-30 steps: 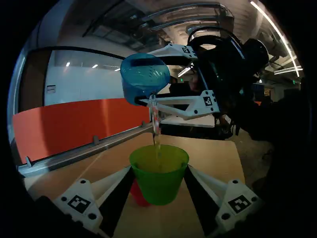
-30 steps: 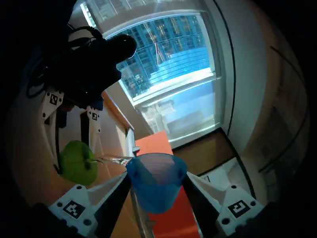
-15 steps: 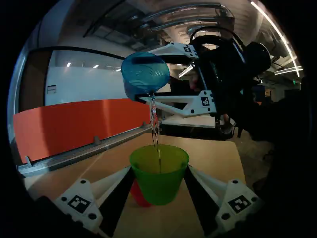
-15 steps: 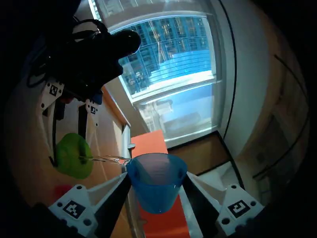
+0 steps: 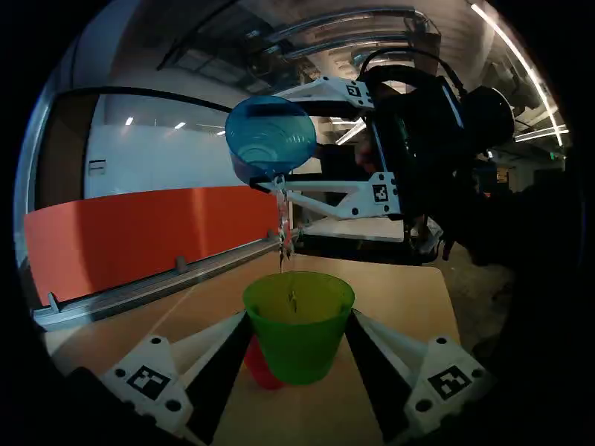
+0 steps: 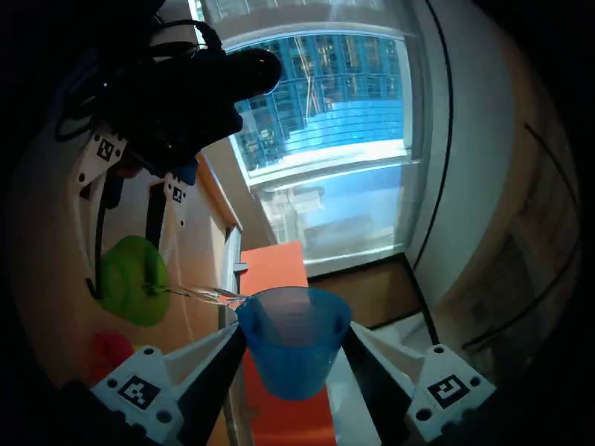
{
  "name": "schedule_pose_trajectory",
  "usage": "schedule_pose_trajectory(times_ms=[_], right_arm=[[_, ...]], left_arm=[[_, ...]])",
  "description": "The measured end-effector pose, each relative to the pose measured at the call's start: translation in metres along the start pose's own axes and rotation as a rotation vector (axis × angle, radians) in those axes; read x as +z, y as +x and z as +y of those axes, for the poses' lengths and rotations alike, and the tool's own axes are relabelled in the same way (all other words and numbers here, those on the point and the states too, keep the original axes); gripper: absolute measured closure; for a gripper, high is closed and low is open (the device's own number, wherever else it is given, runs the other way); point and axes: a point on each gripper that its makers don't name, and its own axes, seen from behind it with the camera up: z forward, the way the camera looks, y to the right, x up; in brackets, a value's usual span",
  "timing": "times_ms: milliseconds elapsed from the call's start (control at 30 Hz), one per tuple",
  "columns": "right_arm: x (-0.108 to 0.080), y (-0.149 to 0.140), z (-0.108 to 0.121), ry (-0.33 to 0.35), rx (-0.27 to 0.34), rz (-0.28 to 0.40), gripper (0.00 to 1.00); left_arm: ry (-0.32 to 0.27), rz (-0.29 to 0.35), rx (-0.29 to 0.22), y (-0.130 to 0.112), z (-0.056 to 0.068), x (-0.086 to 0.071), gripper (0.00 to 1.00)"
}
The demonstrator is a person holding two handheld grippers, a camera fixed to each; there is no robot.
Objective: Pour water
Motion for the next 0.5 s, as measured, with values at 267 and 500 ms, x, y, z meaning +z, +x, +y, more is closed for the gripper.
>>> schedule_pose_trajectory(times_ms=[267,500], right_arm=[[0.0011,0.0035,0.0032,-0.013,-0.034,0.003,0.12],[0.0012,0.0041,0.0072,-0.023,-0.069,-0.001,0.12]], left_arm=[[0.001,0.001,-0.001,-0.0008,0.0002,0.0001,0.17],[-0.001,0.001,0.002,0.0007,0.0009,0.0002,0.16]])
